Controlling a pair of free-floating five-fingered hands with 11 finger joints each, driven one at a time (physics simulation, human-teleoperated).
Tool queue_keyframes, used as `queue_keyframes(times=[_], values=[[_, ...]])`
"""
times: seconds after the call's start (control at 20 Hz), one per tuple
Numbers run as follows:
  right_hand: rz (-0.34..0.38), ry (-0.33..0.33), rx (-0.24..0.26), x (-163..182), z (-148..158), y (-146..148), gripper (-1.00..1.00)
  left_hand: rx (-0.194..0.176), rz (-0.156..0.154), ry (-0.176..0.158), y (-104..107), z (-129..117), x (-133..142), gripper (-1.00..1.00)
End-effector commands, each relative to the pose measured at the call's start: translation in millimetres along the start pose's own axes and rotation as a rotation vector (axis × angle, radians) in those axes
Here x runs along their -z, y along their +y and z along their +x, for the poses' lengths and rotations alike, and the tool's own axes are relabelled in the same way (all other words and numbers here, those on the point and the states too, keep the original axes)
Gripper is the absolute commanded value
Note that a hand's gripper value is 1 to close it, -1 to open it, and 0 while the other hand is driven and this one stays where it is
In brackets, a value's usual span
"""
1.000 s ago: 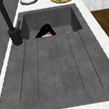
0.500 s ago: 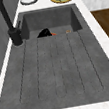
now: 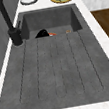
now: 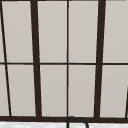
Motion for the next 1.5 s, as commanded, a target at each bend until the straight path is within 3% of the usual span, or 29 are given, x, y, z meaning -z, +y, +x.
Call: queue_keyframes(times=[0.0, 0.05, 0.3, 0.35, 0.45, 0.6, 0.65, 0.7, 0.75, 0.95, 1.05, 1.15, 1.2, 1.45], values=[[0.0, 0.0, 0.0, 0, 0, 0, 0.0, -0.01, 0.002, -0.001, -8, -16, -1, -1.0], [0.0, 0.0, 0.0, 0, 0, 0, 0.0, 0.002, 0.011, -0.007, -12, -23, -2, -1.0], [0.0, 0.0, 0.0, 0, 0, 0, 0.0, -0.061, 0.022, -0.011, -4, -40, -5, -1.0], [0.0, 0.0, 0.0, 0, 0, 0, 0.0, -0.074, 0.029, -0.015, -4, -41, -5, 1.0], [0.0, 0.0, 0.0, 0, 0, 0, 0.0, -0.066, 0.016, -0.031, 6, -42, -7, 1.0], [0.0, 0.0, 0.0, 0, 0, 0, 0.0, -0.063, 0.01, -0.024, 25, -35, -7, 1.0], [0.0, 0.0, 0.0, 0, 0, 0, 0.0, -0.059, 0.028, -0.01, 25, -29, 0, 1.0], [0.0, 0.0, 0.0, 0, 0, 0, 0.0, -0.035, 0.027, 0.007, 23, -22, 6, 1.0], [0.0, 0.0, 0.0, 0, 0, 0, 0.0, 0.007, 0.024, 0.01, 22, -17, 7, 1.0], [0.0, 0.0, 0.0, 0, 0, 0, 0.0, 0.095, 0.021, 0.019, 22, -14, 9, 1.0], [0.0, 0.0, 0.0, 0, 0, 0, 0.0, 0.173, 0.026, 0.02, 25, -8, 5, 1.0], [0.0, 0.0, 0.0, 0, 0, 0, 0.0, 0.215, 0.031, 0.031, 23, -2, 6, 1.0], [0.0, 0.0, 0.0, 0, 0, 0, 0.0, 0.23, 0.028, 0.026, 32, -3, 5, 1.0], [0.0, 0.0, 0.0, 0, 0, 0, 0.0, 0.144, 0.032, 0.037, 64, 5, -3, 1.0]])
